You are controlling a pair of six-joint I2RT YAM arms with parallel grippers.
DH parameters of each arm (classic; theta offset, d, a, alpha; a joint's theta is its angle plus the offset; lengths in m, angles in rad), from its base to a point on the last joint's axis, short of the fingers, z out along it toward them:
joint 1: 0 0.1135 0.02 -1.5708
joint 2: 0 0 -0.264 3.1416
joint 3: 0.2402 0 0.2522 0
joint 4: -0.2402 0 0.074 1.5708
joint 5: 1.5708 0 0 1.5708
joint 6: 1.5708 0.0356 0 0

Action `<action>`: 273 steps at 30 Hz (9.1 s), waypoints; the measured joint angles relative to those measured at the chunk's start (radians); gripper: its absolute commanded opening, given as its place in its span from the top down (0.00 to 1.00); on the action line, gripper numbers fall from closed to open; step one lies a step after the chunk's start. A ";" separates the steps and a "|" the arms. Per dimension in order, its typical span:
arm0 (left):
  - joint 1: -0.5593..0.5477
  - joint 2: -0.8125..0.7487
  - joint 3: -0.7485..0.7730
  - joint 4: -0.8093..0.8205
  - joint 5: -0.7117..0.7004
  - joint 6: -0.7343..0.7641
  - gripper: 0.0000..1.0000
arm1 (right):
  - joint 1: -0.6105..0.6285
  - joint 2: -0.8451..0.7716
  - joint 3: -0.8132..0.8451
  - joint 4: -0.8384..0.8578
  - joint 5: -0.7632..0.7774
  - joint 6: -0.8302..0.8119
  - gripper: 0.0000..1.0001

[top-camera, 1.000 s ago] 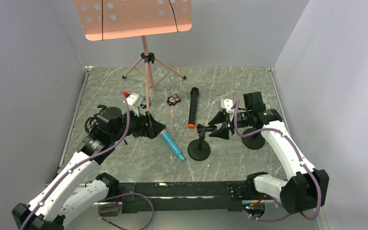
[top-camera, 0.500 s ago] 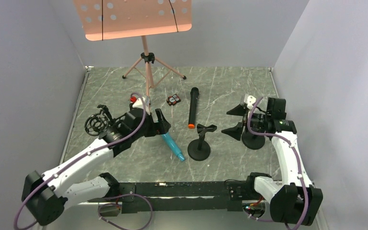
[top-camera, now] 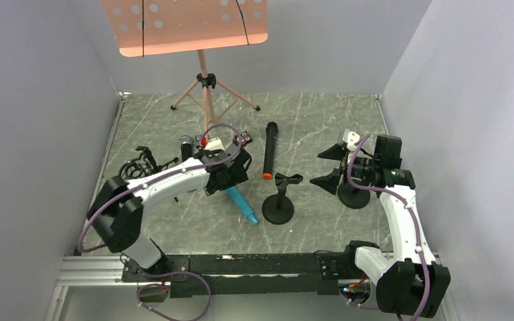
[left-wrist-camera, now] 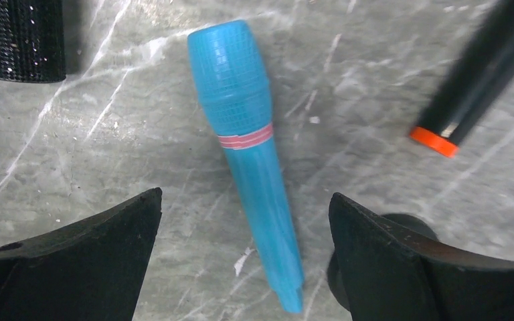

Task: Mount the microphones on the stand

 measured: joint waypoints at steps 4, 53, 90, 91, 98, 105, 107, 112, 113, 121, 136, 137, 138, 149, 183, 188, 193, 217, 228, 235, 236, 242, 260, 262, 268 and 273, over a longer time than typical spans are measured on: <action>0.000 0.092 0.004 -0.018 -0.004 -0.020 0.01 | 0.000 0.000 0.000 0.000 0.009 0.000 0.00; 0.039 -0.245 0.003 0.269 0.029 0.476 1.00 | -0.049 -0.003 0.042 -0.093 0.009 -0.063 0.00; -0.143 -0.007 0.317 1.227 0.684 0.764 1.00 | 0.200 0.063 0.060 0.964 -0.133 1.244 0.23; -0.143 -0.005 0.320 1.229 0.684 0.763 1.00 | 0.201 0.063 0.056 0.980 -0.133 1.258 0.28; -0.142 0.015 0.332 1.250 0.684 0.760 1.00 | 0.207 0.061 0.045 1.043 -0.145 1.315 0.68; -0.140 0.021 0.332 1.266 0.695 0.737 0.84 | 0.211 0.047 0.040 1.061 -0.169 1.312 0.85; -0.140 0.021 0.332 1.265 0.704 0.737 0.67 | 0.211 0.043 0.040 1.053 -0.171 1.300 0.86; -0.140 0.019 0.332 1.256 0.737 0.737 0.23 | 0.206 0.023 0.040 0.975 -0.180 1.222 0.89; -0.140 0.016 0.332 1.244 0.751 0.734 0.14 | 0.201 0.018 0.041 0.939 -0.185 1.186 0.89; -0.134 -0.101 0.254 1.141 0.811 0.805 0.01 | 0.154 0.004 0.065 0.599 -0.201 0.848 0.91; -0.055 -0.466 -0.104 0.742 0.971 1.266 0.01 | -0.020 0.067 0.161 -0.374 -0.164 -0.287 0.92; -0.054 -0.470 -0.150 0.743 0.988 1.304 0.01 | -0.020 0.077 0.160 -0.416 -0.158 -0.346 0.92; -0.055 -0.470 -0.191 0.750 0.998 1.335 0.01 | -0.021 0.089 0.159 -0.460 -0.150 -0.412 0.93; -0.056 -0.272 -0.261 0.852 1.047 1.438 0.01 | -0.021 0.167 0.102 -0.688 -0.113 -0.812 0.93; -0.127 -0.154 -0.240 1.035 0.888 1.353 0.68 | -0.003 0.331 0.089 -0.787 -0.120 -0.988 0.92; -0.127 -0.151 -0.236 1.028 0.888 1.338 0.69 | 0.014 0.320 0.089 -0.678 -0.109 -0.880 0.91; -0.127 -0.151 -0.239 1.033 0.888 1.328 0.71 | 0.023 0.318 0.077 -0.586 -0.091 -0.837 0.91; -0.117 -0.209 -0.375 1.198 0.896 1.247 0.91 | 0.282 0.290 -0.021 -0.170 -0.055 -0.544 0.91; -0.113 -0.210 -0.394 1.235 0.877 1.224 1.00 | 0.321 0.261 -0.021 -0.093 0.026 -0.404 0.92; -0.108 -0.210 -0.397 1.241 0.882 1.204 0.98 | 0.346 0.218 -0.027 -0.063 0.099 -0.346 0.92; -0.107 -0.210 -0.397 1.241 0.883 1.199 0.98 | 0.349 0.218 -0.026 -0.056 0.105 -0.338 0.92; -0.099 -0.214 -0.401 1.241 0.881 1.171 0.81 | 0.367 0.218 -0.020 -0.033 0.128 -0.294 0.87; -0.127 -0.217 -0.405 1.191 0.880 1.096 0.13 | 0.407 0.227 -0.016 -0.006 0.122 -0.229 0.23; -0.128 -0.235 -0.406 1.185 0.881 1.097 0.13 | 0.387 0.226 -0.016 -0.008 0.121 -0.228 0.14; -0.128 -0.264 -0.406 1.164 0.879 1.105 0.12 | 0.339 0.201 -0.031 -0.008 0.122 -0.218 0.00; -0.127 -0.289 -0.406 1.119 0.850 1.123 0.06 | 0.272 0.169 -0.030 -0.021 0.112 -0.227 0.00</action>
